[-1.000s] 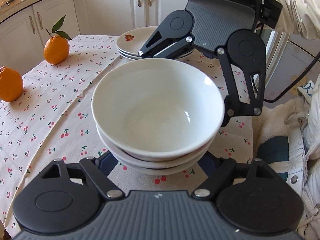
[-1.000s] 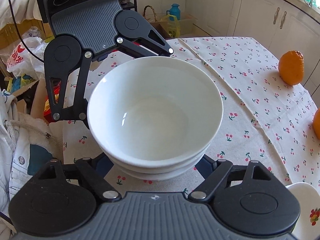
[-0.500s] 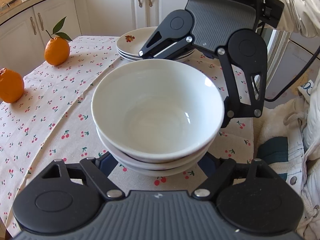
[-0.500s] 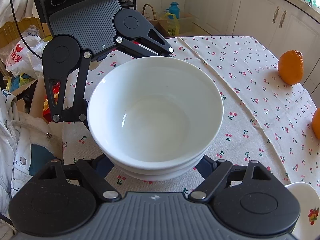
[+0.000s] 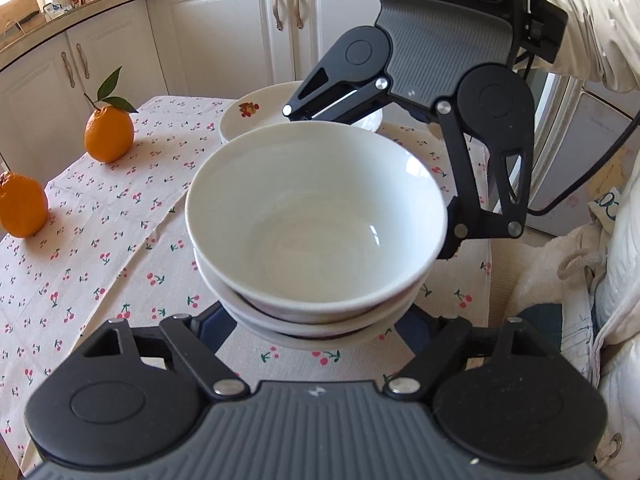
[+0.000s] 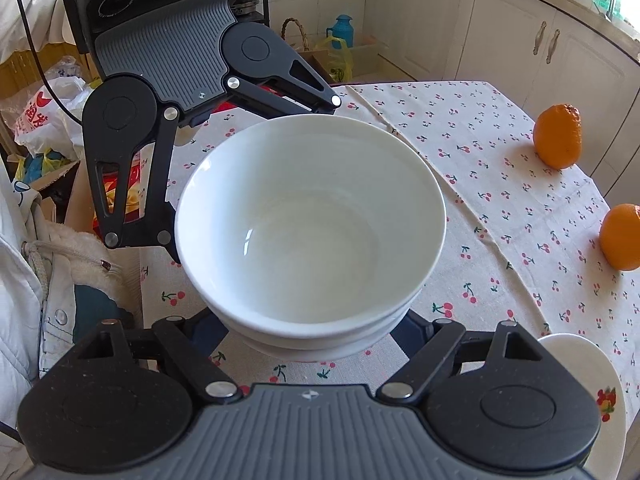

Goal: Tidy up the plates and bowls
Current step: 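Carry the bowl stack with both tools and lower it onto the plate stack, then open both tools to release the bowls and withdraw them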

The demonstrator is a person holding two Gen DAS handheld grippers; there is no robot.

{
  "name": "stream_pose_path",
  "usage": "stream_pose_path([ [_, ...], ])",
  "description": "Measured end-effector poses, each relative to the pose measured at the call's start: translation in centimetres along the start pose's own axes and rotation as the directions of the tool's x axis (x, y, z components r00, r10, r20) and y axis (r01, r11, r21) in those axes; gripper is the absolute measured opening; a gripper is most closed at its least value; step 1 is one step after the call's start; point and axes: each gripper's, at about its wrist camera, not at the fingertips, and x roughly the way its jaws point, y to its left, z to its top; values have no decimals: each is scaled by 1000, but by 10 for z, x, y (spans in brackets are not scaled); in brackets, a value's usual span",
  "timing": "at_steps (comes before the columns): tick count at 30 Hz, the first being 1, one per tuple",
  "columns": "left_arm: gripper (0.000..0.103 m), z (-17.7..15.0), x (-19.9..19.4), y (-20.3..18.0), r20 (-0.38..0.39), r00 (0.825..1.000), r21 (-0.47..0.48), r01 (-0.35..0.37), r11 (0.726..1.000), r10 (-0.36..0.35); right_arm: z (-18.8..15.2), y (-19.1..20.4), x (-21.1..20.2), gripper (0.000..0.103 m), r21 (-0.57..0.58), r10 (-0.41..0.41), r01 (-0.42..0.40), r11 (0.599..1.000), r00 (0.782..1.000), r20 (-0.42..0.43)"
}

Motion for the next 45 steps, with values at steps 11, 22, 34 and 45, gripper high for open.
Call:
stream_pose_path([
  [11, 84, 48, 19, -10, 38, 999, 57, 2, 998, -4, -29, -22, -41, 88, 38, -62, 61, 997, 998, 21],
  [22, 84, 101, 58, 0, 82, 996, 132, 20, 991, -31, -60, -59, -75, 89, 95, -163, 161, 982, 987, 13],
  [34, 84, 134, 104, 19, 77, 995, 157, 51, 986, -64, -93, -106, -79, 89, 164, -198, 197, 967, 980, -13],
  [45, 82, 139, 116, 25, 72, 995, 135, 53, 989, -64, -104, -122, -75, 88, 210, -186, 185, 960, 982, -16],
])
